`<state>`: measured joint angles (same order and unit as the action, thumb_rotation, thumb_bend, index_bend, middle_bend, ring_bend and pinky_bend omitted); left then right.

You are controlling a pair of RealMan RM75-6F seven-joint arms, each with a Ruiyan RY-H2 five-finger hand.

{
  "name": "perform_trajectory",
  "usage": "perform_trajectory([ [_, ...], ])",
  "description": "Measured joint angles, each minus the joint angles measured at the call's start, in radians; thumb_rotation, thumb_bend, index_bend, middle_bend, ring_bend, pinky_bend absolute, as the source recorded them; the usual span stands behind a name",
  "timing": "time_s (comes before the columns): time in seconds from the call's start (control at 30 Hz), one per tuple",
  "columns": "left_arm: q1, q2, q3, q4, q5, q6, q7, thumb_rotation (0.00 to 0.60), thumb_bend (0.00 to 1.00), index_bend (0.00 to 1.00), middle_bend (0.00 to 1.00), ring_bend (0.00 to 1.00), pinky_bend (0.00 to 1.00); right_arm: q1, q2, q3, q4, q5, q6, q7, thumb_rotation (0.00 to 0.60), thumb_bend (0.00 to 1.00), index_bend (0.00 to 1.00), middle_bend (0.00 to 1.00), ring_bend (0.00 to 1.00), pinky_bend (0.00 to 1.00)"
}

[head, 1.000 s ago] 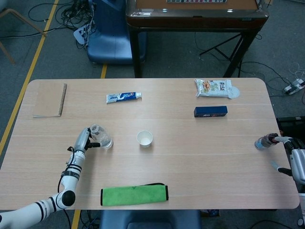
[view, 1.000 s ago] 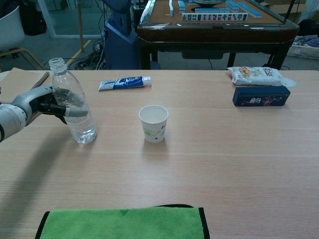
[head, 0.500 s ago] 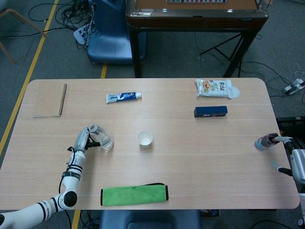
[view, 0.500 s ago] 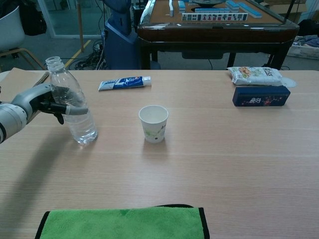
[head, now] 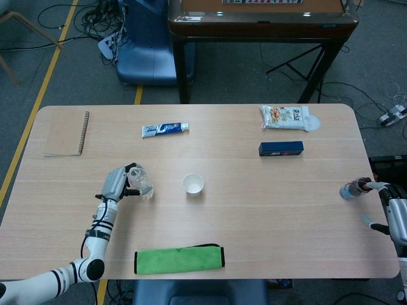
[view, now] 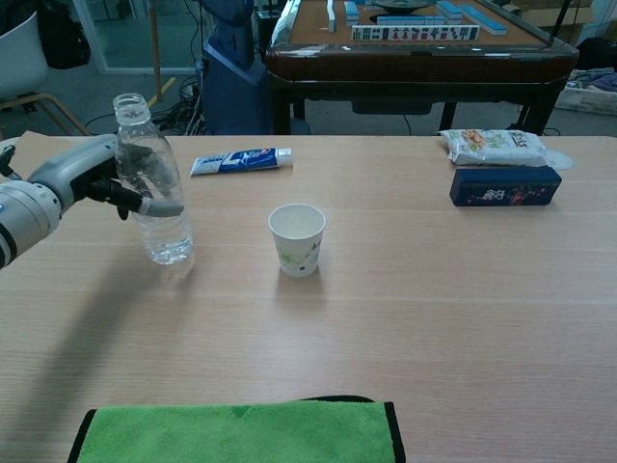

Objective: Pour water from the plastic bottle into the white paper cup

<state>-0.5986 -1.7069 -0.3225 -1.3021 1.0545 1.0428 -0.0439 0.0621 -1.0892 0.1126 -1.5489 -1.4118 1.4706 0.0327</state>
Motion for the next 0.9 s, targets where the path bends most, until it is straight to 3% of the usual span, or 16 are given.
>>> perform_trajectory([
  [0.53, -0.109, -0.070, 0.053, 0.135, 0.054, 0.054, 0.399, 0.600, 0.17, 0.57, 0.52, 0.53, 0.60, -0.004, 0.011, 0.002, 0.001, -0.001, 0.005, 0.027, 0.600, 0.00, 0.31, 0.32, 0.26, 0.44],
  [0.9, -0.151, -0.094, 0.093, 0.204, 0.094, 0.072, 0.577, 0.600, 0.17, 0.57, 0.52, 0.53, 0.60, -0.007, 0.014, 0.002, -0.001, -0.004, 0.010, 0.035, 0.600, 0.00, 0.31, 0.32, 0.26, 0.44],
])
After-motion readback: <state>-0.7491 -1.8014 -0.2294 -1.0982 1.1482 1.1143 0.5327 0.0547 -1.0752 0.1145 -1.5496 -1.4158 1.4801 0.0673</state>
